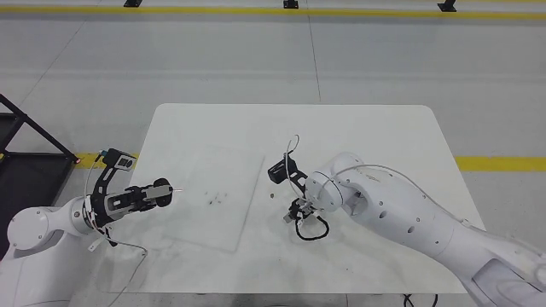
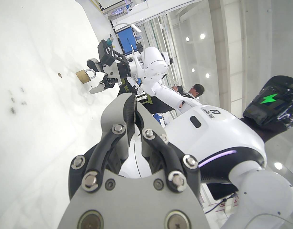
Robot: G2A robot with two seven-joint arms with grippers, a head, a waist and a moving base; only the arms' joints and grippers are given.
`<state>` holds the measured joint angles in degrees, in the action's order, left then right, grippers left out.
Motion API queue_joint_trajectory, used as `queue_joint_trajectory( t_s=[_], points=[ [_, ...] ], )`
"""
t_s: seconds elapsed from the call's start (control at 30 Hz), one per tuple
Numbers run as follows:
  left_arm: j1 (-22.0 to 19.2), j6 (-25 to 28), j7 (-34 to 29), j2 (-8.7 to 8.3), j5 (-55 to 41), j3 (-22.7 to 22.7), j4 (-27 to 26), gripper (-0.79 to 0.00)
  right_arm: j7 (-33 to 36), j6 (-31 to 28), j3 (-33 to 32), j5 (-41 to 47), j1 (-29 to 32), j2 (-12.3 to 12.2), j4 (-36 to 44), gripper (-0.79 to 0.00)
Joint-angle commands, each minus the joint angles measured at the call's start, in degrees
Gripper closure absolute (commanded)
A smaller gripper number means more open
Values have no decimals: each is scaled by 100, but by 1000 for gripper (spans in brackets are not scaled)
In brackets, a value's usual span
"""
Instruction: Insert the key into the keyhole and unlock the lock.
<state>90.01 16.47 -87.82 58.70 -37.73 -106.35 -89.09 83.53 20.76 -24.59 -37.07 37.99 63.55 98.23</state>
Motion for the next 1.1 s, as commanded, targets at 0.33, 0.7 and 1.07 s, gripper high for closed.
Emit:
queue_joint_trajectory(
  t_s=[0.33, 0.7, 1.07],
  points=[
    [0, 0, 0, 0, 0, 0, 0, 0, -61, 61, 101, 70, -55, 59, -183, -437],
    [0, 0, 0, 0, 0, 0, 0, 0, -122, 122, 162, 104, -89, 88, -281, -215],
    [0, 0, 0, 0, 0, 0, 0, 0, -232, 232, 7, 450, -88, 8, -223, 0]
  ],
)
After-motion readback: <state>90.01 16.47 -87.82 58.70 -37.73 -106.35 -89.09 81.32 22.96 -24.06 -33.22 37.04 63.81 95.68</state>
